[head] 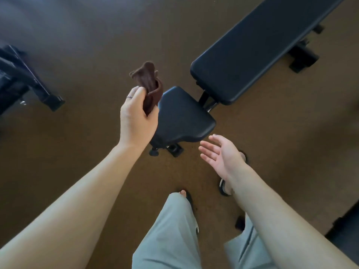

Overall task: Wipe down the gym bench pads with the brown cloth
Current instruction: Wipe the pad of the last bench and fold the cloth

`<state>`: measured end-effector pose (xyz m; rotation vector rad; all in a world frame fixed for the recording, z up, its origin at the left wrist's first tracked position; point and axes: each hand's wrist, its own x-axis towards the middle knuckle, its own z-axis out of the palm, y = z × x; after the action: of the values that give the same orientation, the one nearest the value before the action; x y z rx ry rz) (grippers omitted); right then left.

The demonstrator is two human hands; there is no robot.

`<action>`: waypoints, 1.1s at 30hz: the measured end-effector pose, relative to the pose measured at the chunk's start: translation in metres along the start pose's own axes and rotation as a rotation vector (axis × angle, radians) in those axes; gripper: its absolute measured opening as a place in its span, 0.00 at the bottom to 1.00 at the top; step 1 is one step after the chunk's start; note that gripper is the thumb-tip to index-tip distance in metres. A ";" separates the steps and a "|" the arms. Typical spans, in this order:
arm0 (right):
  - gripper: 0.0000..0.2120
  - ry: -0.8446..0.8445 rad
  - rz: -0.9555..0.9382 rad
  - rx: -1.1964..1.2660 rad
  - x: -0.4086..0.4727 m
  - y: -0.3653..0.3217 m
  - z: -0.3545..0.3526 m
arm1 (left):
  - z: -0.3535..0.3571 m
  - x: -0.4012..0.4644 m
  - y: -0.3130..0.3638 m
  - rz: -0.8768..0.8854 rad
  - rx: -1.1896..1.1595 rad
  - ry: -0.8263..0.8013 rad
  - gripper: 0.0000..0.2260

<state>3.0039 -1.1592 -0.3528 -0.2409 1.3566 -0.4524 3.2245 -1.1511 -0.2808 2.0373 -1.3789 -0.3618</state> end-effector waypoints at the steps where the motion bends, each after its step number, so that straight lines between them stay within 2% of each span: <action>1: 0.16 0.008 -0.017 -0.019 0.030 -0.001 -0.001 | 0.023 0.010 -0.016 0.097 0.055 -0.034 0.13; 3: 0.20 0.015 -0.063 -0.083 0.093 -0.002 -0.001 | 0.076 0.023 -0.053 0.277 0.292 -0.208 0.07; 6: 0.24 0.153 -0.239 -0.270 0.182 -0.001 -0.003 | 0.154 0.028 -0.106 0.389 0.589 -0.733 0.15; 7: 0.24 0.233 -0.333 -0.365 0.207 0.000 -0.005 | 0.173 0.028 -0.117 0.383 0.660 -0.851 0.17; 8: 0.24 0.292 -0.420 -0.453 0.230 0.003 -0.008 | 0.187 0.030 -0.124 0.374 0.712 -0.884 0.17; 10: 0.24 0.319 -0.510 -0.483 0.267 0.011 -0.010 | 0.204 0.037 -0.132 0.332 0.708 -0.793 0.18; 13: 0.17 0.252 -0.509 -0.179 0.298 0.028 -0.009 | 0.223 0.040 -0.134 0.259 0.614 -0.676 0.26; 17: 0.18 0.277 -0.567 0.022 0.312 0.040 -0.006 | 0.254 0.022 -0.137 0.426 0.815 -0.658 0.33; 21: 0.19 0.290 -0.550 0.039 0.310 0.040 -0.003 | 0.266 0.021 -0.127 0.425 0.848 -0.706 0.41; 27: 0.18 0.299 -0.444 0.192 0.300 0.040 0.003 | 0.288 0.036 -0.134 0.483 0.784 -0.665 0.29; 31: 0.21 0.311 -0.430 0.233 0.299 0.042 0.004 | 0.302 0.050 -0.133 0.529 0.768 -0.671 0.25; 33: 0.21 0.315 -0.438 0.213 0.297 0.042 0.005 | 0.287 0.049 -0.142 0.553 0.758 -0.652 0.25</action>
<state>3.0594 -1.2547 -0.6323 -0.2995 1.5505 -1.0300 3.1897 -1.2627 -0.5828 2.0232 -2.7292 -0.2848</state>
